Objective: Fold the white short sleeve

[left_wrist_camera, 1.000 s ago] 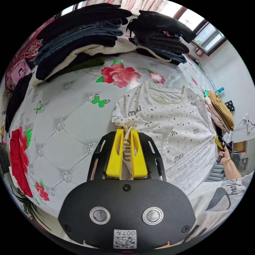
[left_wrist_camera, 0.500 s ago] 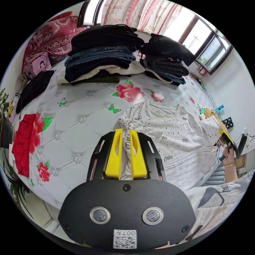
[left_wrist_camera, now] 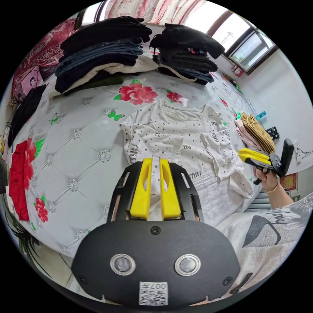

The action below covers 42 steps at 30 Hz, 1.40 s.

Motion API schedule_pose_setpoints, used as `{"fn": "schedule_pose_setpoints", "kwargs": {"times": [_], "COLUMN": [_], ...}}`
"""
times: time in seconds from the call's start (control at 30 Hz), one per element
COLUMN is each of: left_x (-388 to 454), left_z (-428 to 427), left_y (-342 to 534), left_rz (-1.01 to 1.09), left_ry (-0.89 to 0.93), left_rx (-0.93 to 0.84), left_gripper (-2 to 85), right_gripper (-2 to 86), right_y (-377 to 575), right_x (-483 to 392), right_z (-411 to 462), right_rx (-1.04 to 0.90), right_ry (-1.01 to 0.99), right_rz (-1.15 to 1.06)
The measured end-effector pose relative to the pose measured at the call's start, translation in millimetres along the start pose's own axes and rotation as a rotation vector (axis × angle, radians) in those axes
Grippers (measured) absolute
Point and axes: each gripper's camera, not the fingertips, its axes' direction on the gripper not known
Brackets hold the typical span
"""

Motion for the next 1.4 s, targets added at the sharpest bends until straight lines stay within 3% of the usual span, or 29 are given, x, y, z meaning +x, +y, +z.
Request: {"fn": "schedule_pose_setpoints", "kwargs": {"times": [0.13, 0.23, 0.3, 0.43, 0.53, 0.67, 0.9, 1.17, 1.3, 1.4], "left_x": [1.2, 1.7, 2.5, 10.0, 20.3, 26.7, 35.1, 35.9, 33.4, 33.7], "left_z": [-2.0, 0.2, 4.3, 14.1, 25.3, 27.9, -34.9, -111.9, -119.9, -133.5], "left_y": [-14.6, -24.3, -33.6, -44.9, -53.3, -57.4, -38.0, 76.0, 125.7, 147.5], "left_rz": [-0.002, -0.001, -0.008, 0.003, 0.021, 0.026, -0.018, -0.080, -0.148, -0.175], "left_ry": [-0.010, -0.025, -0.029, -0.042, -0.056, -0.054, -0.032, -0.088, -0.081, -0.077], "left_rx": [0.004, -0.007, -0.020, -0.051, -0.083, -0.076, 0.009, -0.032, -0.108, -0.102], "left_gripper": [4.6, 4.6, 4.7, 4.6, 4.5, 3.9, 4.0, 4.8, 5.7, 6.1], "right_gripper": [3.1, 2.6, 1.9, 0.8, 1.3, 3.9, 6.5, 6.0, 1.4, 0.6], "right_y": [-12.8, -21.2, -30.7, -47.1, -31.8, -10.7, 17.5, 70.5, 87.0, 96.0], "right_x": [97.2, 138.6, 143.5, 130.8, 155.4, 179.2, 74.5, -106.6, -112.7, -67.0], "right_z": [8.4, 27.4, 41.9, 50.5, 23.7, 4.5, -17.6, 35.1, 51.9, 5.0], "right_rx": [0.010, 0.029, 0.011, -0.054, 0.015, 0.026, 0.045, -0.305, -0.369, -0.266], "right_ry": [0.086, -0.030, -0.061, 0.085, 0.191, 0.162, 0.034, 0.050, 0.373, 0.340], "right_rz": [0.412, 0.562, 0.568, 0.429, 0.521, 0.651, 0.434, -0.019, -0.038, 0.179]}}
